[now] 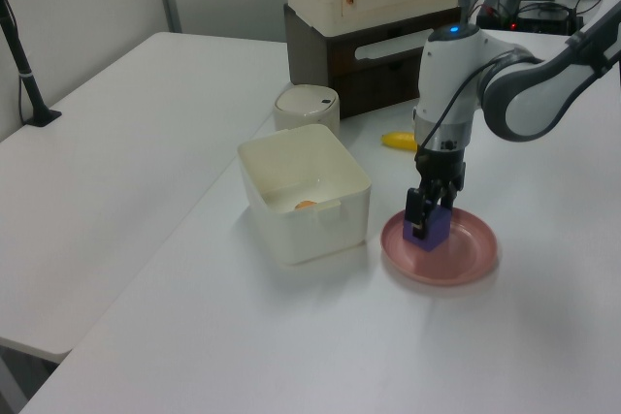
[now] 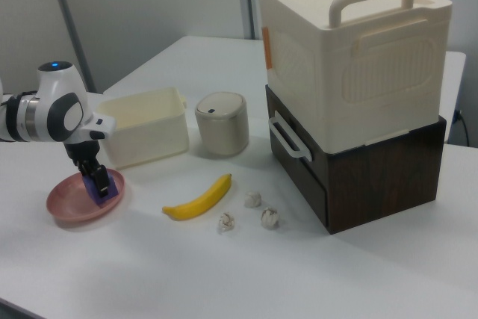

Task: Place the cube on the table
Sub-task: 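Close the gripper on the purple cube and lift it off the plate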

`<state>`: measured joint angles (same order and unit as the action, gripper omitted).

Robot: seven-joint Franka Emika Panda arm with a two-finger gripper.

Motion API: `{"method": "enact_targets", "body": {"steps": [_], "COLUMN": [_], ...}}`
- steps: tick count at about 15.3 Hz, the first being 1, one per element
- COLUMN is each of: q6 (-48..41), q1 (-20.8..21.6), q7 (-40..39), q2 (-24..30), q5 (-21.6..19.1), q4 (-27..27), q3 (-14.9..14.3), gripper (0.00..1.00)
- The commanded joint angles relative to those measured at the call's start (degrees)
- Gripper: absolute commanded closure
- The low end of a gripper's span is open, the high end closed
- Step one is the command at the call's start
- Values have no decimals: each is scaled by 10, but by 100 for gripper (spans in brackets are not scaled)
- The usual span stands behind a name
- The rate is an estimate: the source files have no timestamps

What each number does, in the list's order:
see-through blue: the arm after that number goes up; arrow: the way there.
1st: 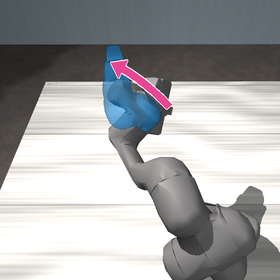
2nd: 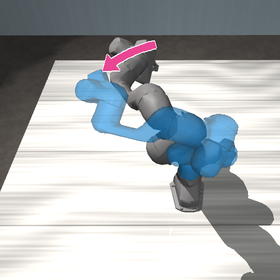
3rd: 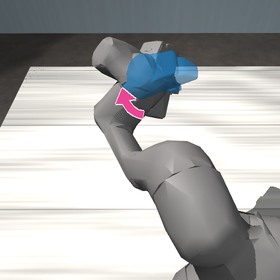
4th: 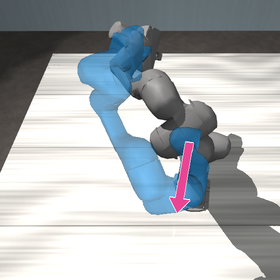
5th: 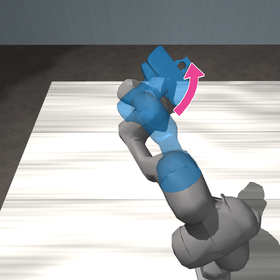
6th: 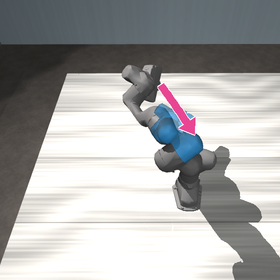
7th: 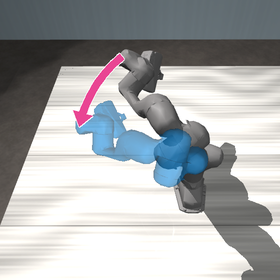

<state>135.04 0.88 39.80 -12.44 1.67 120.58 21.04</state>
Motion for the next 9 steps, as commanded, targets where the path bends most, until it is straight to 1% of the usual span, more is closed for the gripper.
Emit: {"method": "enact_targets", "body": {"steps": [1, 3, 5, 7, 8, 9], "q6": [15, 8, -27, -89, -105, -108], "q1": [3, 3, 1, -4, -8, -18], "q7": [35, 44, 41, 5, -20, -43], "q2": [4, 16, 36, 44, 44, 44], "q5": [14, 14, 14, 15, 16, 22], "q4": [-14, -24, -32, -49, -52, -51], "q3": [2, 9, 10, 8, 2, -10], "gripper": [100, 100, 100, 100, 100, 100]}}
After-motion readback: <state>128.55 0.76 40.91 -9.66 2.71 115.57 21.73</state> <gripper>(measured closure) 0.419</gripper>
